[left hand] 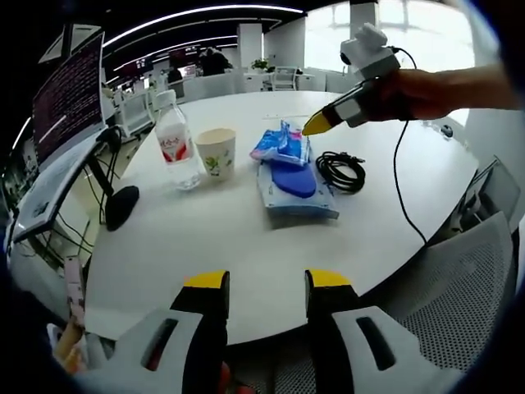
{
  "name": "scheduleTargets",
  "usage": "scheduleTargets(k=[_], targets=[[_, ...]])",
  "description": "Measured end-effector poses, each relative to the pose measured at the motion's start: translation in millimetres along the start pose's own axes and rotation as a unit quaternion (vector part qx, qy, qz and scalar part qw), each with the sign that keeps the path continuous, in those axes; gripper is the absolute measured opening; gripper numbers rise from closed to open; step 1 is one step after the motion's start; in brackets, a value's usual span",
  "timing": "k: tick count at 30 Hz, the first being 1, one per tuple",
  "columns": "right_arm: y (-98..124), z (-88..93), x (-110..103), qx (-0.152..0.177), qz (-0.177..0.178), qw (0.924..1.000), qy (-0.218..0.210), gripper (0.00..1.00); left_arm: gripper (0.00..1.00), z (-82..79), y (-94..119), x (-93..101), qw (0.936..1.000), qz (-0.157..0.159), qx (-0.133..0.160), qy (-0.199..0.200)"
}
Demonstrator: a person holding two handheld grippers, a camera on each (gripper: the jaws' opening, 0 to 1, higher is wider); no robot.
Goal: Arrange the tabletop items into an orderly group along one side of the table until the central work area is clear of visible clutter.
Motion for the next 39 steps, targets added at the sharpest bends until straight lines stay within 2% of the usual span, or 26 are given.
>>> scheduleTargets(k=[16,29,39], targets=[[43.0,70.1,-1.4,-0.016,0.041,0.9960,-0.078,0.15,0.36,1.4,-1.5,-0.9,1.0000,-0.005,-0.007,-0.001],[58.2,103.5,-19.4,-0.017,0.058,0.9899,-0.128,0.15,0.36,3.4,-3.6,-1.3,0.9999,-0.006,-0.014,-0.003],[62.5,116.0,-33.3,-0.016,0.068,0.9849,-0.158,0.15,0.36,0.7,-0.9,-3.7,0.9999,-0.012,-0.004,0.004]])
Point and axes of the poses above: the point that each gripper's makers call its tool centre point, and the gripper's own axes: y roughly backward along the fingers, x roughly to its right, z roughly out of its underside, the point moved 4 cm from there along y, roughly backward along the fingers, and after that the axes turned 9 degrees about y, right-handed, at the moved point
